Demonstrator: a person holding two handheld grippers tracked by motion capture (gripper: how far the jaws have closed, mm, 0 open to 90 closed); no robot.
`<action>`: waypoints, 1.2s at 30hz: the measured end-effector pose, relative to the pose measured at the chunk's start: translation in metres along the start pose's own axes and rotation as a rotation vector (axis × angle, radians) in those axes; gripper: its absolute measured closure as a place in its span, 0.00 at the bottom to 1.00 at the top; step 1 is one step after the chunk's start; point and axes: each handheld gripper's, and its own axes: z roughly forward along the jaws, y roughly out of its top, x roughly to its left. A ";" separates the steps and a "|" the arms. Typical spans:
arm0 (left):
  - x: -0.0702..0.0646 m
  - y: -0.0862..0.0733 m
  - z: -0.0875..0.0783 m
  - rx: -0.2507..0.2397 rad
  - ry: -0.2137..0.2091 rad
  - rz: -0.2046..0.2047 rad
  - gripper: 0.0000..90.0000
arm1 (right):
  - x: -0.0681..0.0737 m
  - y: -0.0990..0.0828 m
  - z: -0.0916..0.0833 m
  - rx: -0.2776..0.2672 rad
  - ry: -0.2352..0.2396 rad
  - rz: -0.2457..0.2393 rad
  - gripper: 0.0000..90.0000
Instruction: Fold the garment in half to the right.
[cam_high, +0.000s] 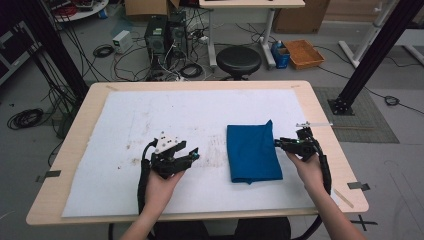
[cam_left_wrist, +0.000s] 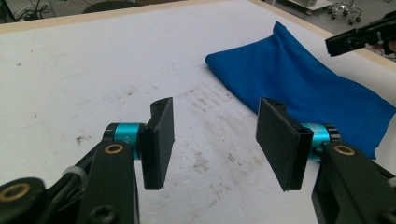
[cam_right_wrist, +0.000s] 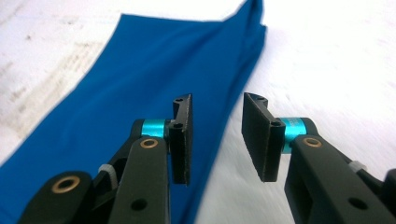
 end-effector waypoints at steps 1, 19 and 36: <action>0.000 0.000 0.000 0.001 0.000 -0.001 0.52 | 0.001 0.002 0.003 -0.002 -0.003 0.001 0.69; -0.001 -0.002 0.002 0.009 -0.004 0.000 0.52 | -0.007 0.011 0.012 -0.034 -0.028 0.015 0.74; -0.001 -0.003 0.002 0.014 -0.006 0.005 0.52 | -0.015 0.015 0.023 0.015 -0.072 0.013 1.00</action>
